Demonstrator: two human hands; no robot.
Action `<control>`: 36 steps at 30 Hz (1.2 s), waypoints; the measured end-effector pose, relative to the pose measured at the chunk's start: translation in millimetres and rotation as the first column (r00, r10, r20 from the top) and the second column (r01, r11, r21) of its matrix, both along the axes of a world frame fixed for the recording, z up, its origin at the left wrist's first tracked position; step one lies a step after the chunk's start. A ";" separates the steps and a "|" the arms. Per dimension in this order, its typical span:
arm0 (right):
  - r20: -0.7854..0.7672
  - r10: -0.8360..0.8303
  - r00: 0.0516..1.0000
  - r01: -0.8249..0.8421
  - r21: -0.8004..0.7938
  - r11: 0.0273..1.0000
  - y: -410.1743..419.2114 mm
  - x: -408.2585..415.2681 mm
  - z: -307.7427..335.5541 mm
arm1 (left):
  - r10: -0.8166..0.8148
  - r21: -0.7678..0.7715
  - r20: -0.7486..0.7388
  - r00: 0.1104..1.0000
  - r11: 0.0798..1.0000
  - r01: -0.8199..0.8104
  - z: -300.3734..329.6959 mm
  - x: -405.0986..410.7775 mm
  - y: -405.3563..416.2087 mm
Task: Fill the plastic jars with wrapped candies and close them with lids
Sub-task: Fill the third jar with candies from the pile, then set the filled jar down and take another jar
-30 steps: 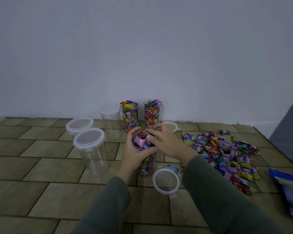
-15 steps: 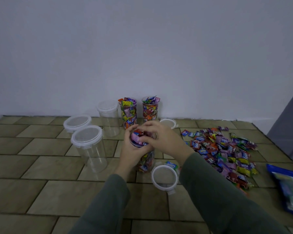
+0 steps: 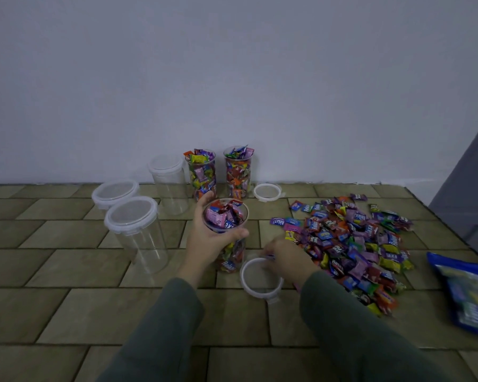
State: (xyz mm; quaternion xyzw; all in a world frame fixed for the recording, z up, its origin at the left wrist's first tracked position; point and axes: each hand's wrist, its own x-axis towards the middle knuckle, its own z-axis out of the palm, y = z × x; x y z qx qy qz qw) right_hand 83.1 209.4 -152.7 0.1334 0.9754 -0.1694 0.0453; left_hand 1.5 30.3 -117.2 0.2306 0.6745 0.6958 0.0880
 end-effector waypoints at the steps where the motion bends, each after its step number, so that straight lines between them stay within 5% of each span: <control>1: -0.019 -0.012 1.000 0.013 0.016 1.000 0.1 -1.9 -1.9 | 0.000 -0.019 -0.010 1.000 1.000 -0.001 -1.0 -0.4 -1.1; 6: -0.092 -0.067 0.993 0.074 0.080 0.994 -3.3 -18.3 -11.0 | 0.066 -0.107 -0.045 0.997 0.992 -0.070 -1.2 -4.4 -7.3; 16: 0.028 -0.086 0.996 0.072 0.331 0.941 -9.2 -55.2 0.5 | 0.137 -0.161 -0.090 0.987 0.976 -0.150 3.6 -14.3 -19.1; 23: 0.005 -0.238 0.971 0.233 0.187 0.954 1.5 -63.3 -5.4 | 0.174 -0.117 -0.162 0.971 0.974 -0.194 -4.3 -11.3 -14.0; 36: -0.052 -0.347 0.937 0.346 -0.022 0.938 13.1 -80.8 -11.7 | 0.208 -0.154 -0.061 0.976 0.964 -0.215 4.8 -42.2 9.8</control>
